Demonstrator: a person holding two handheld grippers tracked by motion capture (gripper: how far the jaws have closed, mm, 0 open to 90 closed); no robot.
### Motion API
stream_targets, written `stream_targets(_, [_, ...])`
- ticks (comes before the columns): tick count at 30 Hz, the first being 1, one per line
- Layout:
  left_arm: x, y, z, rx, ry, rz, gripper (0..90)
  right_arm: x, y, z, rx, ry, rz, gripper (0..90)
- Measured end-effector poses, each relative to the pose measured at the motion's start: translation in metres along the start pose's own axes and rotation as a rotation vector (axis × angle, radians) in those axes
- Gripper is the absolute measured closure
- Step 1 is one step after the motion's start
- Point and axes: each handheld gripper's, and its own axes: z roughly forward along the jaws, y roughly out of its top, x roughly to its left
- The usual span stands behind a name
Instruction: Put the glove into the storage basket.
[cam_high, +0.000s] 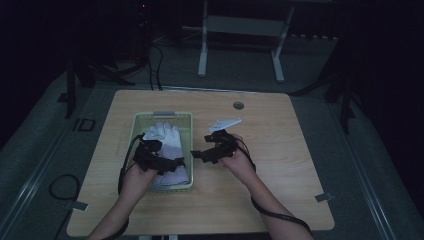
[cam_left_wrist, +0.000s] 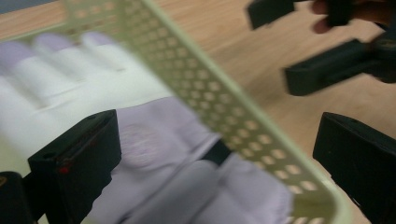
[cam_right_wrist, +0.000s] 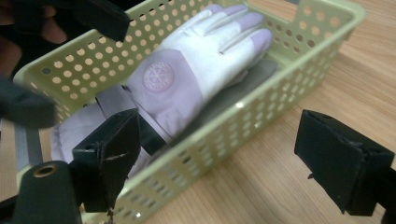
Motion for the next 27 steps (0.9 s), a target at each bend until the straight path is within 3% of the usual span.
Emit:
stream_targets(5, [-0.017, 0.003, 0.005, -0.003, -0.03, 0.033, 1.4, -0.007, -0.008, -0.009, -0.003, -0.008, 0.011, 14.4])
stream_targets(6, [-0.025, 0.005, 0.009, -0.002, -0.059, 0.051, 1.4, -0.009, -0.01, -0.01, -0.004, -0.012, 0.009, 14.4])
stream_targets(9, [-0.036, 0.006, 0.015, -0.009, -0.098, 0.07, 1.5, -0.017, -0.019, -0.023, -0.016, -0.032, 0.019, 14.4])
stream_targets(11, [-0.039, 0.007, 0.018, -0.004, -0.098, 0.077, 1.5, -0.019, -0.021, -0.026, -0.018, -0.036, 0.018, 14.4])
stream_targets(13, [-0.049, 0.007, 0.024, -0.015, -0.133, 0.096, 1.5, -0.022, -0.026, -0.034, -0.02, -0.053, 0.013, 14.4])
stream_targets(18, [-0.069, 0.01, 0.037, -0.008, -0.164, 0.192, 1.5, -0.026, -0.035, -0.047, -0.02, -0.074, 0.001, 14.4])
stream_targets(23, [-0.082, 0.012, 0.047, -0.001, -0.211, 0.217, 1.5, -0.03, -0.045, -0.054, -0.01, -0.082, 0.005, 14.4])
stream_targets(24, [-0.09, 0.011, 0.052, -0.003, -0.255, 0.239, 1.5, -0.03, -0.047, -0.055, -0.007, -0.08, 0.01, 14.4])
stream_targets(27, [-0.102, 0.009, 0.061, 0.006, -0.286, 0.279, 1.5, -0.036, -0.061, -0.059, 0.011, -0.089, 0.028, 14.4])
